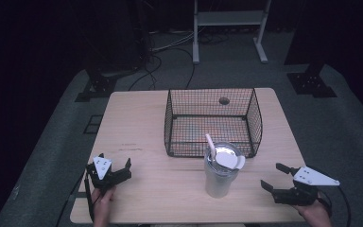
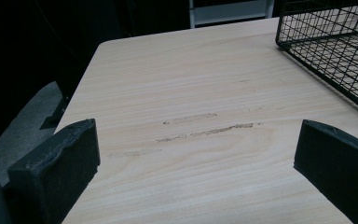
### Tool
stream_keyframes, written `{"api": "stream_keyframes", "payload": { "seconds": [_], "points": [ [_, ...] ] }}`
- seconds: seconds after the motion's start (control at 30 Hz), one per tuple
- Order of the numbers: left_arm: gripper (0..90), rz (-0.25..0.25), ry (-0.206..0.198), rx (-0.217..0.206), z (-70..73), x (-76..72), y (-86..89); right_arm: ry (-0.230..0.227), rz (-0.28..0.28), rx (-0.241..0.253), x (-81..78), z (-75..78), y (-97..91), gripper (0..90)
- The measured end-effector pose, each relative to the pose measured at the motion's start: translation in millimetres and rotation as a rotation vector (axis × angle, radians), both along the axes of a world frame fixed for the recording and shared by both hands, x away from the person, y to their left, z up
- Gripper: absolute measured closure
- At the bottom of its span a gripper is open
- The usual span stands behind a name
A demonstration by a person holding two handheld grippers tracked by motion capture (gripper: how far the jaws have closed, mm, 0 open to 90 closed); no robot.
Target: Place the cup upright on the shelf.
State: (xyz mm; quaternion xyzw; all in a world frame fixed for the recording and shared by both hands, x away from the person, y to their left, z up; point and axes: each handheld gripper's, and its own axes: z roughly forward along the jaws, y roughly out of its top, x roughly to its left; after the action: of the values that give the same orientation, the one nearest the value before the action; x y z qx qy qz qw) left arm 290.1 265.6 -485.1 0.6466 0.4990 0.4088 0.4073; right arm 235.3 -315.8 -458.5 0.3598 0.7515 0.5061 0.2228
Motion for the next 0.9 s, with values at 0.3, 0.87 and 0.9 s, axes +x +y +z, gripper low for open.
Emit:
{"api": "stream_keyframes", "payload": {
  "seconds": [0.3,0.87,0.9],
  "points": [
    [0.0,0.0,0.0,-0.003,0.0,0.0,0.2,-0.021,0.132,0.013,-7.7,12.8,23.0,9.7],
    [0.0,-0.002,-0.002,-0.015,-0.2,0.4,1.0,-0.04,0.272,0.008,-6.8,26.0,65.7,9.0],
    [0.0,-0.003,-0.002,-0.016,-0.2,0.4,1.2,-0.036,0.279,0.009,-6.1,26.5,68.1,9.0]
  ]
}}
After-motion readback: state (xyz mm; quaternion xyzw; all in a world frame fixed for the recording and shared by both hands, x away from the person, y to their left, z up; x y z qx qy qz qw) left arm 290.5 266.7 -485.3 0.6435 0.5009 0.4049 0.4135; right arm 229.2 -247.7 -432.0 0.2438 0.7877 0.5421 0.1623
